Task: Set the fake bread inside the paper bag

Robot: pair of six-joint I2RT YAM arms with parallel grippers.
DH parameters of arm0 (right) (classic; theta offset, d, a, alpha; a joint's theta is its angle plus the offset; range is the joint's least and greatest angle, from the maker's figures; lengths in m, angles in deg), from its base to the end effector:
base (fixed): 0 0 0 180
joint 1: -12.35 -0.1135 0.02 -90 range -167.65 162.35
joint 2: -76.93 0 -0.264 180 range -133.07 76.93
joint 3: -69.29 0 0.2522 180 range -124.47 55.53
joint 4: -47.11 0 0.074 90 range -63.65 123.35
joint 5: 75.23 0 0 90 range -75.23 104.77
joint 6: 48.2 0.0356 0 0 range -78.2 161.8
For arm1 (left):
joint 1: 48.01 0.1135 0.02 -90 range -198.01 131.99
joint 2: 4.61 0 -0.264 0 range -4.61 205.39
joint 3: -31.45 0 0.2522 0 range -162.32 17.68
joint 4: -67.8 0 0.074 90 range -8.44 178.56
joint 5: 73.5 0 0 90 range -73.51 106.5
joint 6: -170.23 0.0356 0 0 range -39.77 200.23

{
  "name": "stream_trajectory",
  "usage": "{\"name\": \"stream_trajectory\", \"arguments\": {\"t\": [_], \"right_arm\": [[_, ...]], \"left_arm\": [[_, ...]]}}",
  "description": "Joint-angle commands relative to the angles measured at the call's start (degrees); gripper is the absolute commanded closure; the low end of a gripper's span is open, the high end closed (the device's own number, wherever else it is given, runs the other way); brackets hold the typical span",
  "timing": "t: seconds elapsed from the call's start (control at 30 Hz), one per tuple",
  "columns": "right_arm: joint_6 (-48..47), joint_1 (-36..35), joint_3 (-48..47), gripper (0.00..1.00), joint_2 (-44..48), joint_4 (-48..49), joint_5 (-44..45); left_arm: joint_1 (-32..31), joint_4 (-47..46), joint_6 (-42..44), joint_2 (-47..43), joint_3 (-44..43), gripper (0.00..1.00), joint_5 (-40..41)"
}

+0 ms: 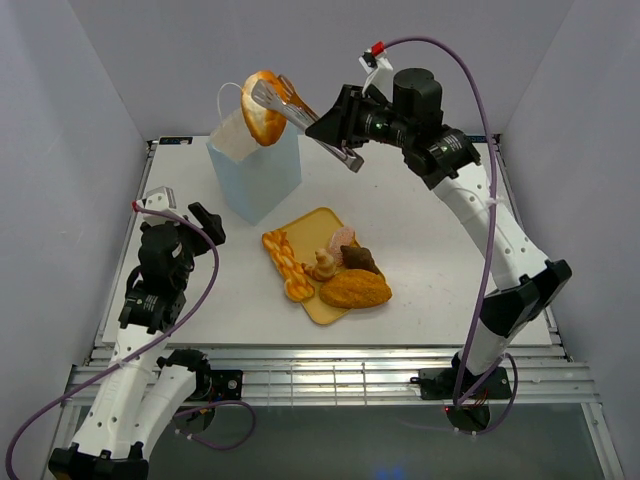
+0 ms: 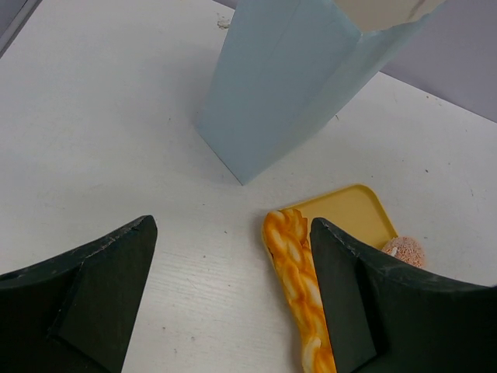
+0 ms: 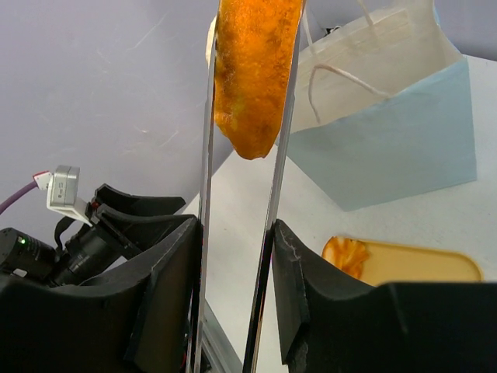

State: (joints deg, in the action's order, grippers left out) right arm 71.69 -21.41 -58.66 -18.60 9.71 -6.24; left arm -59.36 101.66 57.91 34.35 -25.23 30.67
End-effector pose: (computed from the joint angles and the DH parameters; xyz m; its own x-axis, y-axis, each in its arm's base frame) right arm 0.2965 0.2135 0.5022 -0.4691 0.2460 -0.8482 -0.6712 0.5248 0.5234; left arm 0.1578 -0.0228 0.3261 -0.2370 -0.3280 -0.9145 -0.1403 0.9430 -0.3019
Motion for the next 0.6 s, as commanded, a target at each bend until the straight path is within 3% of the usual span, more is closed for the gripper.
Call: {"name": "stream_trajectory", "arguments": {"t": [0.0,0.57], "right_arm": [[1.66,-0.17,-7.17,0.74,-1.59,6.41,-3.32],[10.10,-0.52,-10.52,0.75,-14.24,20.47,-7.55]], "left_arm": [[0.19,-0.41,0.27,0.24,-0.41,0.10,-0.02],[0.28,-0.76,0.00,0.50,-0.42,0.10,-1.08]]}}
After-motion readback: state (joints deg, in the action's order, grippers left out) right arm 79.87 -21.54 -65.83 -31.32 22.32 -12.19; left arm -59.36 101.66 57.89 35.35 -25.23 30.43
